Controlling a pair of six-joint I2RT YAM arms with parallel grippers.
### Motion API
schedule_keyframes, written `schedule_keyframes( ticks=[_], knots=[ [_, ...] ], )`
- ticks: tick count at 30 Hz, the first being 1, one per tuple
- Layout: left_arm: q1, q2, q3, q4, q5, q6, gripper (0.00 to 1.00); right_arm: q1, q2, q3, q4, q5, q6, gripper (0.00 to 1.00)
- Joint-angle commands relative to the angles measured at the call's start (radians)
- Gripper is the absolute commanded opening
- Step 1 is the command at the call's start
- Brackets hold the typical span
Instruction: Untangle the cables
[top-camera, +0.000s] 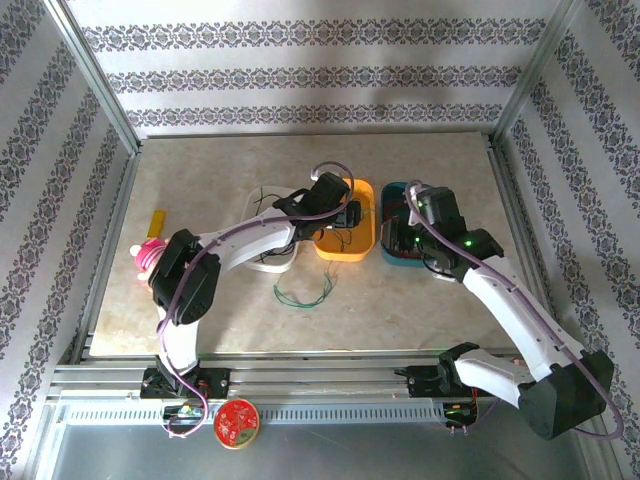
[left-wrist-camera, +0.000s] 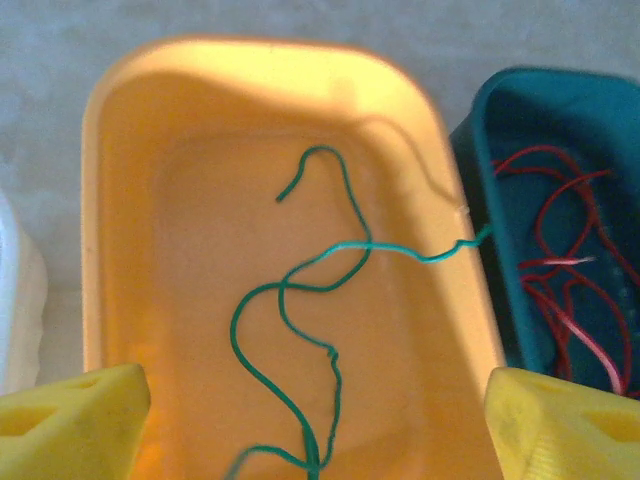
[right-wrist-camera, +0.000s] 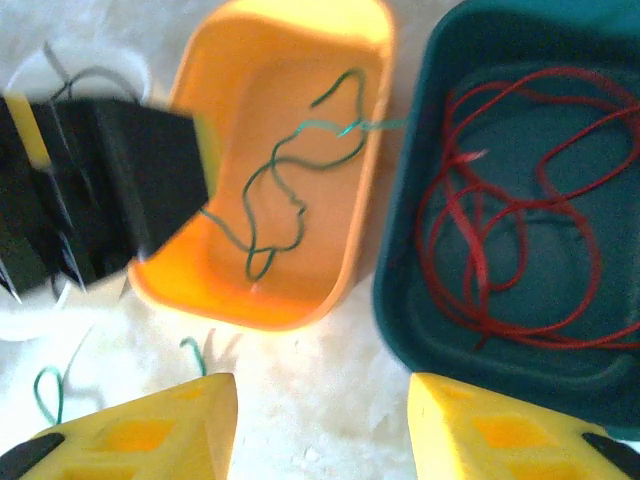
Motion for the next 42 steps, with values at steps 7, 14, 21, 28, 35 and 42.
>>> schedule_keyframes(
  ticks=[7, 14, 21, 28, 35, 42],
  knots=[
    [-0.038, -0.370, -0.317, 0.007, -0.029, 0.110, 0.89, 0.123, 0.028, -0.099, 0.039, -0.023, 0.034, 0.48],
    [-0.116, -0.450, -0.482, -0.125, 0.106, 0.180, 0.88, 0.073, 0.106, -0.062, 0.053, 0.015, 0.077, 0.49],
    [-0.182, -0.382, -0.491, -0.251, 0.171, 0.262, 0.84, 0.054, 0.116, -0.076, 0.070, -0.008, 0.095, 0.48],
    [-0.210, -0.282, -0.476, -0.311, 0.182, 0.384, 0.80, 0.050, 0.113, -0.099, 0.067, -0.021, 0.105, 0.48],
    [-0.216, -0.183, -0.436, -0.316, 0.173, 0.461, 0.53, 0.034, 0.105, -0.102, 0.054, -0.024, 0.105, 0.48],
    [-0.216, -0.193, -0.433, -0.295, 0.273, 0.469, 0.06, 0.003, 0.059, -0.114, 0.045, 0.025, 0.122, 0.48]
  ],
)
